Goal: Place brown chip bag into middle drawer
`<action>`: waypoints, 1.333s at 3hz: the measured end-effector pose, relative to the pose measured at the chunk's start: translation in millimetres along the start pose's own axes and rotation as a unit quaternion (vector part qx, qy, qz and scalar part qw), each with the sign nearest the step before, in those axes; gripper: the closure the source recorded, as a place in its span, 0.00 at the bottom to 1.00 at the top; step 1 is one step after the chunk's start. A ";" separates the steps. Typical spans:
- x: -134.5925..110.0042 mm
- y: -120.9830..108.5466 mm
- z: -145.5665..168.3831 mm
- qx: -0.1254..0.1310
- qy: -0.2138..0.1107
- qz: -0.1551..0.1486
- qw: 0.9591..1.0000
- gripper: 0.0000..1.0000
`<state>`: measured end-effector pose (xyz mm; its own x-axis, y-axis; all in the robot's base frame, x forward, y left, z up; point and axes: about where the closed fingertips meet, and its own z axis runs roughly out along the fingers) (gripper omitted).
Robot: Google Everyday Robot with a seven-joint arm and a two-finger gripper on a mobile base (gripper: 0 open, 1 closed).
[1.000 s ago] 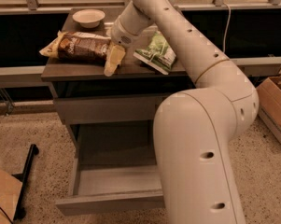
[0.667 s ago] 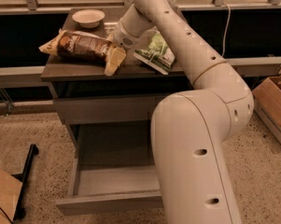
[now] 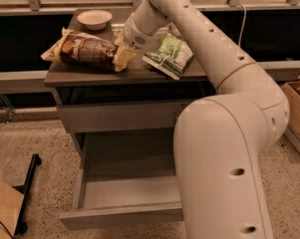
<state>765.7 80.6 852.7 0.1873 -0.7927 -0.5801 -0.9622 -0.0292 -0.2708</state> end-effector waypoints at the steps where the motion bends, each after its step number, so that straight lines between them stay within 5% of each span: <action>1: -18.3 12.7 -23.8 0.009 -0.005 -0.021 1.000 0.99; 3: -34.8 76.1 -68.6 -0.006 -0.004 -0.045 0.999 1.00; 4: -35.1 131.3 -93.2 -0.033 0.004 -0.062 0.998 1.00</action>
Offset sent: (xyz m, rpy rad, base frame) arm -0.0954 -0.0113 0.0611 -0.0139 -0.0672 0.0736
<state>614.4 47.9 909.0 0.3037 -0.7858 -0.5388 -0.9430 -0.1669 -0.2880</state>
